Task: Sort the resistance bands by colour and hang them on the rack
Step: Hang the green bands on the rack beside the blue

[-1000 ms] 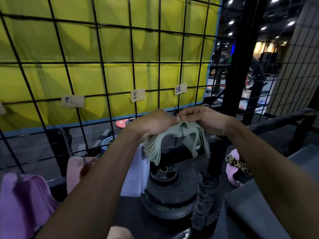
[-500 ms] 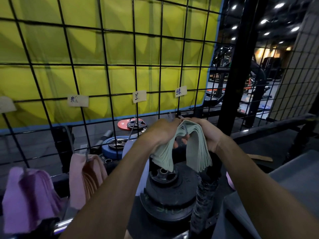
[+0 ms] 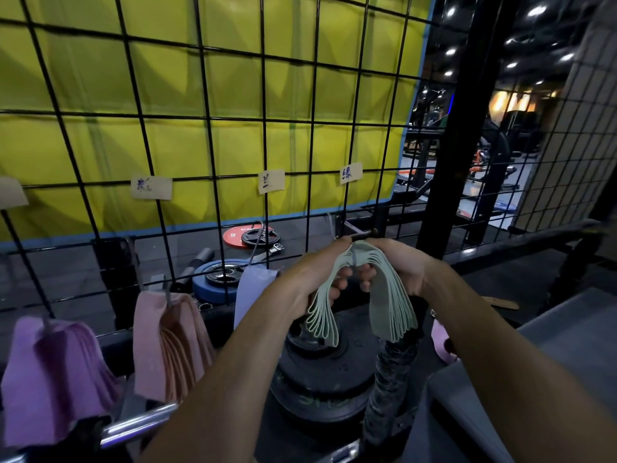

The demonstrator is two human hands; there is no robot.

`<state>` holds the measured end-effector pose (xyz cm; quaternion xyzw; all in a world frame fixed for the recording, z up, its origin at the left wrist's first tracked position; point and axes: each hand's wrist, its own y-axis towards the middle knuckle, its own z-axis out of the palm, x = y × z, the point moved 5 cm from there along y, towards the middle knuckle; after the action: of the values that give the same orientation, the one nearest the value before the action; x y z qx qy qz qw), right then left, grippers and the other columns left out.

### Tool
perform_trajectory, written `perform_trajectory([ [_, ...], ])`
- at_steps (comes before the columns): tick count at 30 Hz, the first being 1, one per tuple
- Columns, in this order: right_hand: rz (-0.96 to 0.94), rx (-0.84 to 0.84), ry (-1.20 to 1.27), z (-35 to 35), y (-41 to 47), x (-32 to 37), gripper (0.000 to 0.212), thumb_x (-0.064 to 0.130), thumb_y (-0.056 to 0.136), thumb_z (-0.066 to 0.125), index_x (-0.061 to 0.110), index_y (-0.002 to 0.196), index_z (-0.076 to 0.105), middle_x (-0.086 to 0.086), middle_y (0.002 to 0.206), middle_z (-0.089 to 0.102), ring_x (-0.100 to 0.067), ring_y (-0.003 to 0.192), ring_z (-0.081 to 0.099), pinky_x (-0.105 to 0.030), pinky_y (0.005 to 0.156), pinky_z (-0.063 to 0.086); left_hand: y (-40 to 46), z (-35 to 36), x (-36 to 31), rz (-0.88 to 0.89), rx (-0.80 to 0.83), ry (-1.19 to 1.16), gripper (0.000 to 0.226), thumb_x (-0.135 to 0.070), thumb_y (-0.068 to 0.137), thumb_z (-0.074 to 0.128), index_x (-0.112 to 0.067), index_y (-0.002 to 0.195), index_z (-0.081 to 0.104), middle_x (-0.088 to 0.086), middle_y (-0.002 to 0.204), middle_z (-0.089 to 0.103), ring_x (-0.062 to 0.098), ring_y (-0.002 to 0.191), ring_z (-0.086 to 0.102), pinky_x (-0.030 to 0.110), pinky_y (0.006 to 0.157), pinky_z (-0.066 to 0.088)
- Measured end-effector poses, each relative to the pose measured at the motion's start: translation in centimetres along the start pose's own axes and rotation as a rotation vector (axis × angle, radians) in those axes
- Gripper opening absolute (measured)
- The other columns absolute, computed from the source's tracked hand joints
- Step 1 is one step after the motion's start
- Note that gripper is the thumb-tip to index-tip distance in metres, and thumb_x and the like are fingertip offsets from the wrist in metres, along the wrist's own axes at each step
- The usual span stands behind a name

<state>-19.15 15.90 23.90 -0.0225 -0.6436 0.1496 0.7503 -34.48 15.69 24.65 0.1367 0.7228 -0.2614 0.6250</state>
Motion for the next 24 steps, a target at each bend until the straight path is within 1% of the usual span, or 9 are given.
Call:
perform_trajectory([
  [3, 0.002, -0.024, -0.104, 0.0, 0.0, -0.2, 0.031, 0.034, 0.102, 0.048, 0.011, 0.085, 0.061, -0.001, 0.064, 0.046, -0.011, 0.052, 0.043, -0.029, 0.058, 0.040, 0.6, 0.0, 0.7, 0.025, 0.019, -0.144, 0.045, -0.054, 0.095, 0.058, -0.018, 0.071, 0.068, 0.001, 0.060, 0.051, 0.014, 0.045, 0.036, 0.027, 0.048, 0.027],
  [6, -0.034, -0.009, -0.202, 0.4, -0.4, -0.2, 0.042, 0.051, 0.101, 0.048, 0.014, 0.088, 0.063, -0.001, 0.068, 0.047, -0.014, 0.060, 0.043, -0.031, 0.064, 0.040, 0.9, 0.0, 0.9, 0.041, 0.015, -0.190, 0.035, -0.047, 0.097, 0.059, -0.017, 0.083, 0.070, 0.001, 0.060, 0.052, 0.014, 0.046, 0.036, 0.027, 0.050, 0.027],
  [8, -0.056, -0.011, -0.280, 0.7, -0.7, -0.3, 0.043, 0.056, 0.099, 0.049, 0.016, 0.094, 0.065, -0.001, 0.074, 0.051, -0.015, 0.066, 0.046, -0.033, 0.070, 0.041, 1.1, -0.1, 1.2, 0.052, 0.000, -0.200, 0.032, -0.045, 0.097, 0.061, -0.016, 0.086, 0.069, 0.001, 0.060, 0.053, 0.014, 0.046, 0.037, 0.027, 0.050, 0.029],
  [12, -0.128, -0.012, -0.261, 0.5, -0.7, -0.3, 0.037, 0.049, 0.093, 0.062, 0.017, 0.109, 0.071, -0.011, 0.097, 0.058, -0.018, 0.078, 0.054, -0.037, 0.078, 0.049, 1.2, -0.3, 1.4, 0.076, -0.021, -0.216, 0.031, -0.042, 0.095, 0.064, -0.012, 0.091, 0.068, 0.002, 0.062, 0.054, 0.015, 0.047, 0.041, 0.029, 0.051, 0.033],
  [14, -0.171, -0.036, -0.262, 0.6, -0.7, 0.0, 0.037, 0.041, 0.090, 0.064, 0.014, 0.114, 0.069, -0.014, 0.097, 0.056, -0.020, 0.075, 0.054, -0.038, 0.075, 0.051, 1.0, -0.3, 1.5, 0.090, -0.038, -0.236, 0.032, -0.042, 0.095, 0.065, -0.011, 0.090, 0.069, 0.002, 0.063, 0.053, 0.015, 0.047, 0.041, 0.029, 0.052, 0.034],
  [17, -0.201, -0.082, -0.259, 0.9, -0.8, -0.6, 0.040, 0.045, 0.092, 0.061, 0.012, 0.113, 0.071, -0.013, 0.092, 0.061, -0.024, 0.077, 0.057, -0.041, 0.077, 0.049, 0.8, 0.1, 1.8, 0.121, -0.055, -0.268, 0.035, -0.043, 0.096, 0.063, -0.011, 0.082, 0.067, 0.000, 0.059, 0.051, 0.014, 0.047, 0.040, 0.029, 0.052, 0.033],
  [20, -0.267, -0.101, -0.234, 1.6, -1.5, -2.0, 0.063, 0.057, 0.101, 0.045, 0.002, 0.124, 0.066, -0.017, 0.102, 0.064, -0.029, 0.091, 0.059, -0.041, 0.084, 0.050, 0.7, 0.3, 2.3, 0.151, -0.110, -0.307, 0.038, -0.046, 0.096, 0.063, -0.014, 0.076, 0.064, 0.000, 0.057, 0.050, 0.015, 0.047, 0.041, 0.028, 0.053, 0.034],
  [22, -0.352, -0.091, -0.173, 2.2, -2.2, -2.6, 0.066, 0.050, 0.105, 0.036, -0.009, 0.126, 0.057, -0.023, 0.102, 0.062, -0.033, 0.091, 0.060, -0.044, 0.086, 0.051, 0.7, 0.5, 2.6, 0.165, -0.107, -0.357, 0.044, -0.051, 0.095, 0.062, -0.013, 0.073, 0.061, 0.003, 0.059, 0.050, 0.016, 0.047, 0.042, 0.028, 0.052, 0.036],
  [24, -0.440, -0.078, -0.173, 2.7, -2.9, -3.2, 0.053, 0.038, 0.107, 0.041, -0.010, 0.125, 0.054, -0.024, 0.101, 0.061, -0.035, 0.089, 0.061, -0.048, 0.085, 0.050, 0.5, 0.6, 2.9, 0.187, -0.076, -0.387, 0.046, -0.053, 0.096, 0.060, -0.011, 0.078, 0.062, 0.003, 0.061, 0.050, 0.016, 0.049, 0.044, 0.028, 0.053, 0.038],
])
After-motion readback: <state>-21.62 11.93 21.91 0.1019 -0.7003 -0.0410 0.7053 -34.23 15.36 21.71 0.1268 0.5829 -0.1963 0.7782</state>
